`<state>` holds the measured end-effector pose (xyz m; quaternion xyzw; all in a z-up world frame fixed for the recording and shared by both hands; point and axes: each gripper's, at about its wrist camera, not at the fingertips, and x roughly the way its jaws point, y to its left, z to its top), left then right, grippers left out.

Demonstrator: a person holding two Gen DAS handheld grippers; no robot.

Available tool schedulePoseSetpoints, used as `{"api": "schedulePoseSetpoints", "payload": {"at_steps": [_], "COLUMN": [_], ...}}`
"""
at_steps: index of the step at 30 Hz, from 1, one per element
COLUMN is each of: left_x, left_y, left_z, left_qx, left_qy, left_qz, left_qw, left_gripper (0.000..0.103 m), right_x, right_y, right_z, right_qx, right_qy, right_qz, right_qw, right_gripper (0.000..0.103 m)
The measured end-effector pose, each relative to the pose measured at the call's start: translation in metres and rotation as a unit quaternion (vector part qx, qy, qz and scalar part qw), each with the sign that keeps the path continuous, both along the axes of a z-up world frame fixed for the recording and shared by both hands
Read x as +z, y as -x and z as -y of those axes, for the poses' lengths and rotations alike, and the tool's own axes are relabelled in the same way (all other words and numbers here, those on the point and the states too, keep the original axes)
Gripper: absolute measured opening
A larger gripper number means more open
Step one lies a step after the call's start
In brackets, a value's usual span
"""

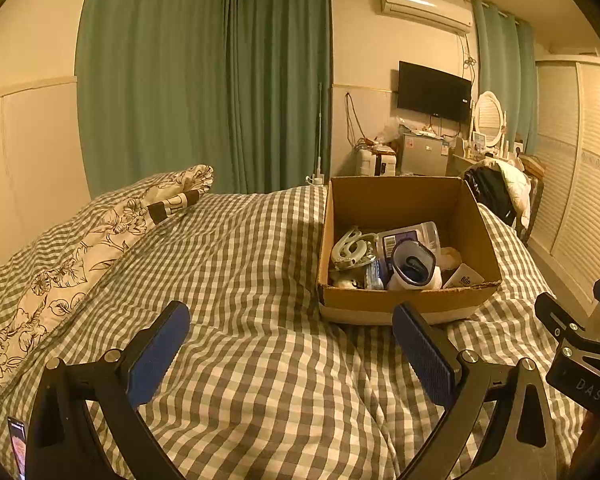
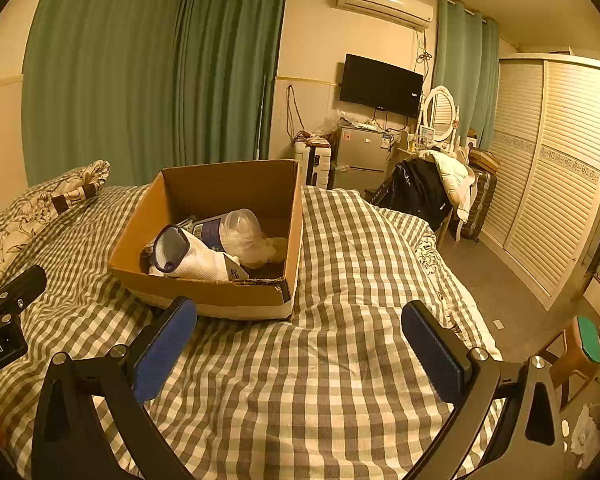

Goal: Organize objects

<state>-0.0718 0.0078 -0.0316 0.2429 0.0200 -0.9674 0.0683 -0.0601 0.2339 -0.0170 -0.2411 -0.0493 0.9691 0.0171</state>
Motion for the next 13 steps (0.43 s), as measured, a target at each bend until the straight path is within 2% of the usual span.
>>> {"api": "schedulePoseSetpoints", "payload": {"at_steps": [13], "left_x": [-0.0035], "left_y": [-0.0001], "left_z": [0.0026], "left_qx": [0.003], "left_qy": [0.001], "left_qz": [0.002], "left_qw": [1.0], "left_gripper": [0.103], "right_x": [-0.0038], "right_y": [0.0001], "right_z": [0.0013], "right_qx": [-0.001], "right_qy": [-0.002], "right_qz": [0.003], "right_qw": [1.0], "right_gripper": [0.103]}}
